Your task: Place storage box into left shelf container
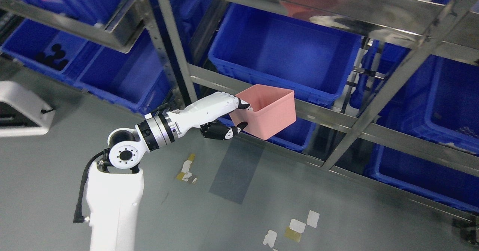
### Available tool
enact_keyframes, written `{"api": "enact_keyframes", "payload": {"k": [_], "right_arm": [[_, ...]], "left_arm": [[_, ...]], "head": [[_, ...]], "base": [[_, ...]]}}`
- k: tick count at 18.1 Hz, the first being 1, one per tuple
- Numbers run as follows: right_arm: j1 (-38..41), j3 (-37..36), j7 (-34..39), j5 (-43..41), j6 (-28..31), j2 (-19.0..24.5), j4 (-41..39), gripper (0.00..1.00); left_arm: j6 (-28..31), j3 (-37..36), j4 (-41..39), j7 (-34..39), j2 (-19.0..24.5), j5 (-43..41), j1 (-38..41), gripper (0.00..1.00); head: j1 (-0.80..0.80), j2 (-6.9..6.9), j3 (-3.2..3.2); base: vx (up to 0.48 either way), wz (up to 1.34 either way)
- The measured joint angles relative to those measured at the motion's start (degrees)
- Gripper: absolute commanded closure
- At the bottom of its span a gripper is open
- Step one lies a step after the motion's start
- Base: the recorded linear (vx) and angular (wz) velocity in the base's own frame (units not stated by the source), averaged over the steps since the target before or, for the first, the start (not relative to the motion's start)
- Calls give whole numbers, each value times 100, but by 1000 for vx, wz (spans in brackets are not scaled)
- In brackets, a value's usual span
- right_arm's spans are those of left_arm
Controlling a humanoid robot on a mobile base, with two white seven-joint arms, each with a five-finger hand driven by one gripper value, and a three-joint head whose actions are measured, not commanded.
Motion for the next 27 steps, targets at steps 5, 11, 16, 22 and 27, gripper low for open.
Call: {"api": "enact_keyframes", "payload": {"k": [5, 11, 16, 22, 27], "right_arm": [[0, 0, 0, 0, 0, 0, 0, 1], [0, 0, 0, 0, 0, 0, 0, 1], [0, 0, 0, 0, 0, 0, 0, 1], [0, 0, 0, 0, 0, 0, 0, 1], [-1, 0, 0, 0, 0, 0, 0, 1]], "left_arm": [[-33, 266, 117, 43, 0, -618, -74, 98], [-35, 930, 288, 77, 0, -1467, -243, 96], [-103, 1405, 540, 550, 0, -1750, -302, 87], [-224, 1632, 1146, 1657, 0, -1839, -320, 37], [-249, 1497, 1570, 2111, 0, -1666, -298, 7]], "head": [[0, 0, 0], [0, -1, 0], [0, -1, 0], [0, -1, 0], [0, -1, 0]], "base": [[203, -588], [155, -247], [106, -138], [45, -53], [2, -4]]}}
